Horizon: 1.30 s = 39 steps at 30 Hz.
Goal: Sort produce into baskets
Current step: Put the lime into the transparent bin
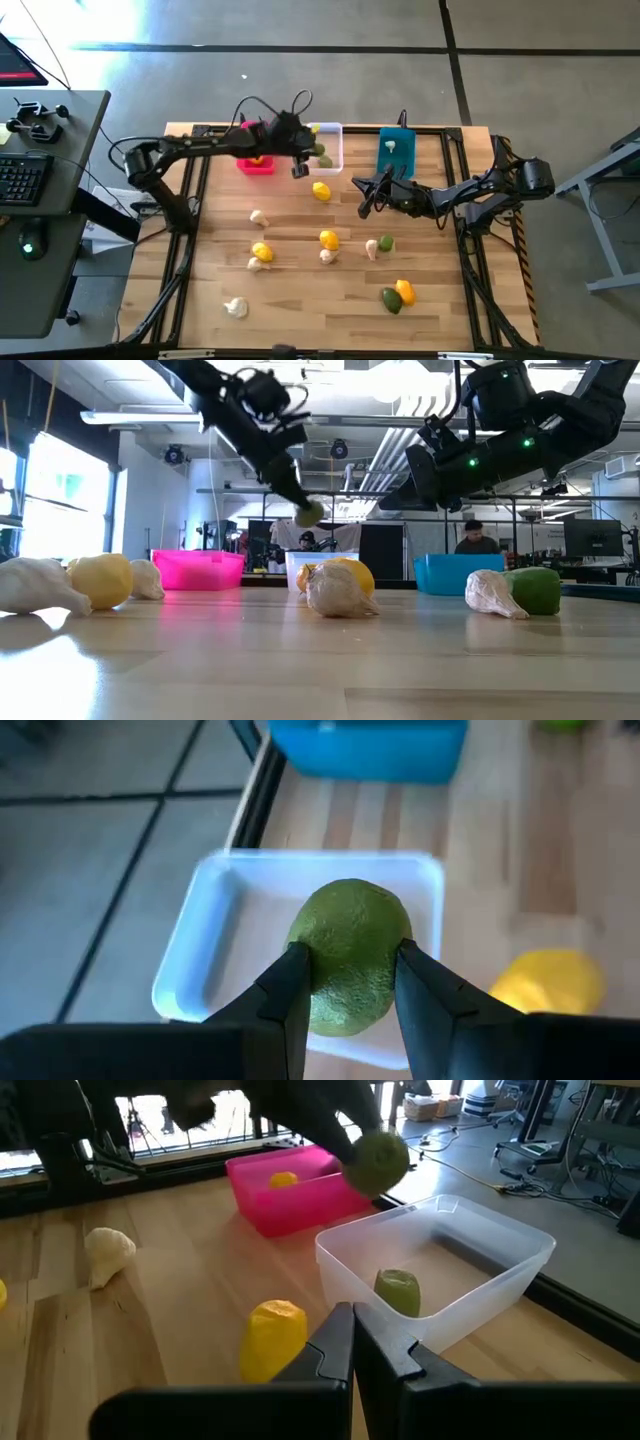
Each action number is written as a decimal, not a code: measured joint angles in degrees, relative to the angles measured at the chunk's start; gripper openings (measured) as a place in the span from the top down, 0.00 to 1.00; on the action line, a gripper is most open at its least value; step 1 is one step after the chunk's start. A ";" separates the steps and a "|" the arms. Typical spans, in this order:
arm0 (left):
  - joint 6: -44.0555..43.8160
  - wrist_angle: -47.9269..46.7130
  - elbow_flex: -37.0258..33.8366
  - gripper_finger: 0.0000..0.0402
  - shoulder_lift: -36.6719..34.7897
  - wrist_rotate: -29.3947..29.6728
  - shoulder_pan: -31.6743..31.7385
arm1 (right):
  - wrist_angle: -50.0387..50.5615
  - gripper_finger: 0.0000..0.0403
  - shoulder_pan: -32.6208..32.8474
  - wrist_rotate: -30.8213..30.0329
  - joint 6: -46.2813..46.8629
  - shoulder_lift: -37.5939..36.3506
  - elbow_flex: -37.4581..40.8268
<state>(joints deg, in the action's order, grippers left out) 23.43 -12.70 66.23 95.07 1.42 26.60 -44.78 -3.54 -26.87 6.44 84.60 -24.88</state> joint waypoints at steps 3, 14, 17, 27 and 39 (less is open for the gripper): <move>3.02 -2.19 3.34 0.76 3.93 -0.89 2.11 | -0.04 1.00 -0.53 0.00 0.05 0.00 -0.02; 10.12 -14.93 22.35 0.76 19.89 -1.76 6.81 | 0.49 1.00 -2.48 -0.03 0.13 0.00 -0.02; 10.24 -15.81 24.86 0.76 22.45 -2.42 7.12 | 0.99 1.00 -2.48 -0.02 0.08 0.00 -0.02; 11.62 -17.37 26.49 0.76 24.50 -5.98 8.09 | 1.27 1.00 -2.48 0.00 0.15 0.00 -0.02; 14.33 -19.17 26.45 0.76 26.30 -7.90 9.19 | 1.25 1.00 -2.48 0.02 0.18 0.00 -0.02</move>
<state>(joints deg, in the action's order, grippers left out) 37.76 -31.87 92.68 121.37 -6.48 35.79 -43.53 -6.02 -26.85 6.61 84.60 -24.91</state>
